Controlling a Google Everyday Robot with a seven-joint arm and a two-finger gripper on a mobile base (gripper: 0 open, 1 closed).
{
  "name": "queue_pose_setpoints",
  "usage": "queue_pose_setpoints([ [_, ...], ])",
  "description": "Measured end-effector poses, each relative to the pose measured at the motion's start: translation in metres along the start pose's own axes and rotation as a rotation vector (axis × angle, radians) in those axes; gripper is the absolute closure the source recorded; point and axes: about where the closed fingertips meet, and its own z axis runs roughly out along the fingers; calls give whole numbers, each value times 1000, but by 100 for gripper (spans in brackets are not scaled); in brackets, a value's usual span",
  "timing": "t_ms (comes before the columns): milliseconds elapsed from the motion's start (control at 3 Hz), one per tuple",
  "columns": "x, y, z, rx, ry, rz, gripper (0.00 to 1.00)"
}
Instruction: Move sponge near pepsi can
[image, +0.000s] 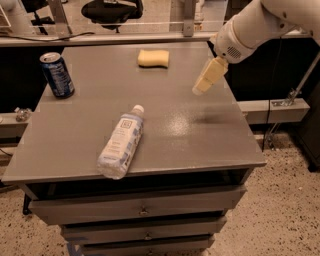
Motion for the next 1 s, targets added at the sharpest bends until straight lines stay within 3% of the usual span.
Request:
queue_pose_setpoints([
  [333, -4, -1, 21, 8, -53, 13, 0],
  [1000, -27, -39, 93, 55, -215, 55, 0],
])
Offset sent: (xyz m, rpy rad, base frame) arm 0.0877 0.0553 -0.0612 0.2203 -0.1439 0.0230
